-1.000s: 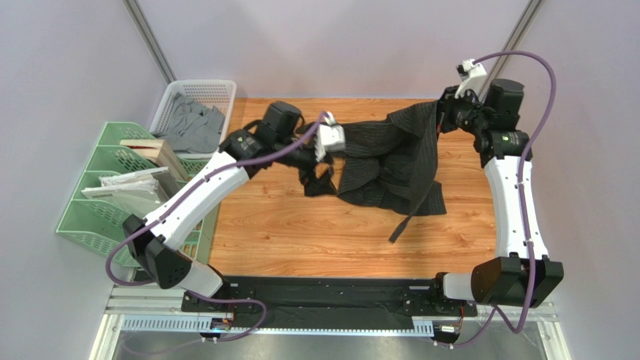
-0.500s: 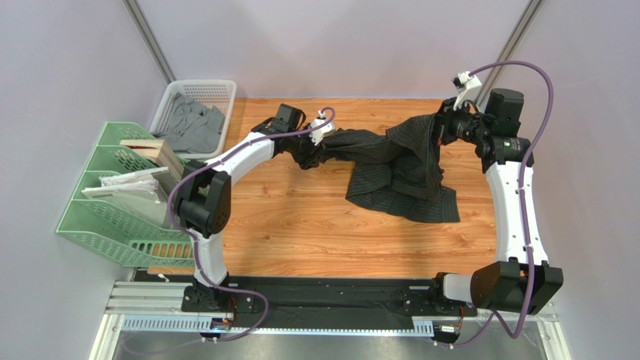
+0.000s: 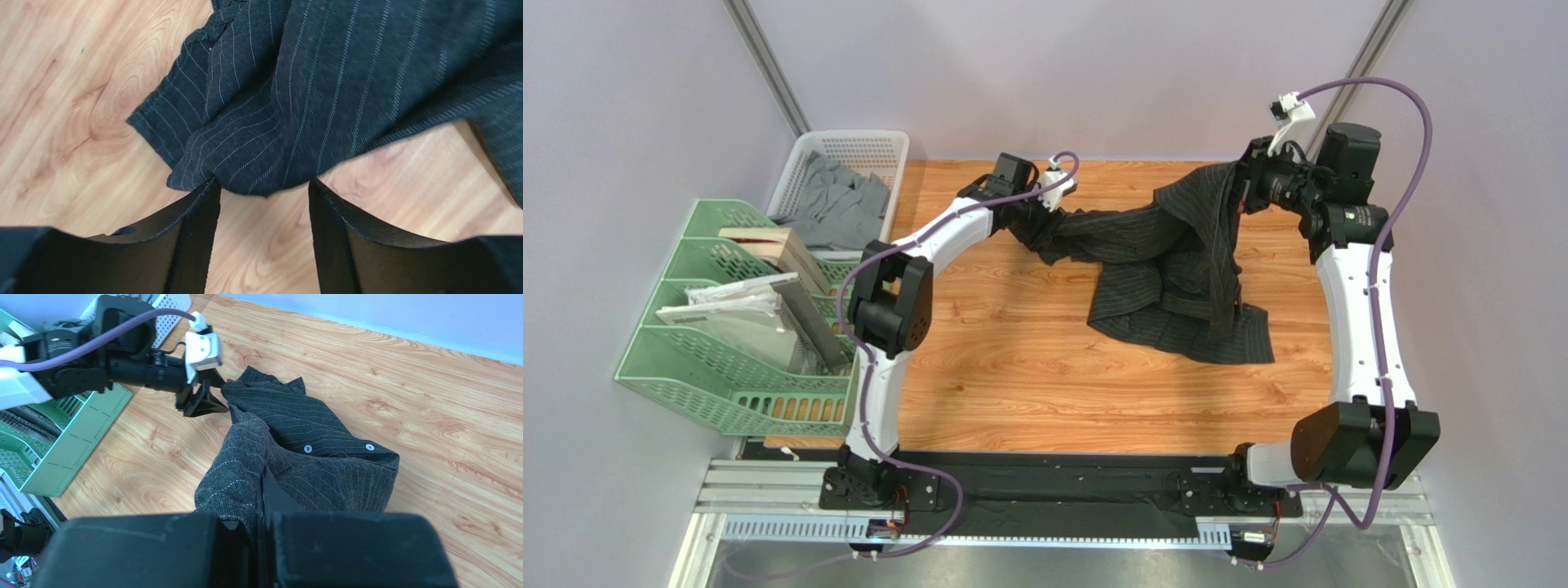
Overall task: Fold and stack the long sleeve shirts
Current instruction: Flatten the shirt out
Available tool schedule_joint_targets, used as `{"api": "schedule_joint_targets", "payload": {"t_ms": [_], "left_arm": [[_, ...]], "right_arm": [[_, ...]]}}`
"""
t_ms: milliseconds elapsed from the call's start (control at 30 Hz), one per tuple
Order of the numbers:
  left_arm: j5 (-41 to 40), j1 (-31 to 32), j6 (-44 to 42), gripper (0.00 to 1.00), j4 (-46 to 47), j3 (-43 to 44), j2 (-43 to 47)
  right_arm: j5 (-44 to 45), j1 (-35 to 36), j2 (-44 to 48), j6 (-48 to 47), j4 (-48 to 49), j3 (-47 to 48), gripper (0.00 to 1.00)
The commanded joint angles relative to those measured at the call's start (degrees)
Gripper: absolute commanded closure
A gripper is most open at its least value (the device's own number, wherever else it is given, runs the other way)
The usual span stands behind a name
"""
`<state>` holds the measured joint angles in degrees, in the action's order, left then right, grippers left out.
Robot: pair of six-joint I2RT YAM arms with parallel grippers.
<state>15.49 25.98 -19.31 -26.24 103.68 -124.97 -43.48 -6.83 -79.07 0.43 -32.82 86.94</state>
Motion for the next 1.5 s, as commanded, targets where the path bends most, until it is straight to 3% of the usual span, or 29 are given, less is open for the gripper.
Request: {"api": "schedule_joint_targets", "payload": {"t_ms": [0, 300, 567, 1033, 1167, 1267, 1300, 1400, 1467], "left_arm": [[0.0, -0.3, 4.5, 0.41, -3.6, 5.0, -3.4], [-3.6, -0.5, 9.8, 0.44, -5.2, 3.3, -3.2], [-1.2, -1.0, 16.2, 0.40, -5.5, -5.2, 2.9], [0.4, -1.2, 23.4, 0.39, -4.1, 10.1, -8.9], [0.1, -1.3, 24.0, 0.53, -0.2, 9.8, -9.3], [0.2, -1.6, 24.6, 0.70, 1.5, 8.3, -8.7], [0.4, -1.7, 24.6, 0.81, 2.2, 7.7, -8.3], [0.6, -2.5, 23.7, 1.00, 3.6, 5.5, -6.1], [1.1, -3.5, 19.9, 1.00, 0.6, 5.7, -3.1]], "right_arm": [[-0.8, 0.1, -0.3, 1.7, 3.7, 2.8, 1.00], [-1.3, 0.0, -0.6, 1.3, 3.9, 2.8, 1.00], [-1.8, 0.0, -1.0, 1.2, 4.6, 2.4, 1.00], [-1.6, 0.0, -0.6, 1.9, 4.8, 2.8, 1.00], [-1.3, 0.0, -0.5, 2.0, 4.8, 3.2, 1.00], [-0.7, 0.0, -0.5, 1.9, 4.8, 3.6, 1.00], [-0.7, 0.0, -0.5, 1.9, 4.8, 3.7, 1.00], [-0.6, -0.3, -0.4, 2.1, 4.9, 4.4, 1.00], [-0.6, -0.7, -0.2, 2.2, 4.7, 5.3, 1.00]]}}
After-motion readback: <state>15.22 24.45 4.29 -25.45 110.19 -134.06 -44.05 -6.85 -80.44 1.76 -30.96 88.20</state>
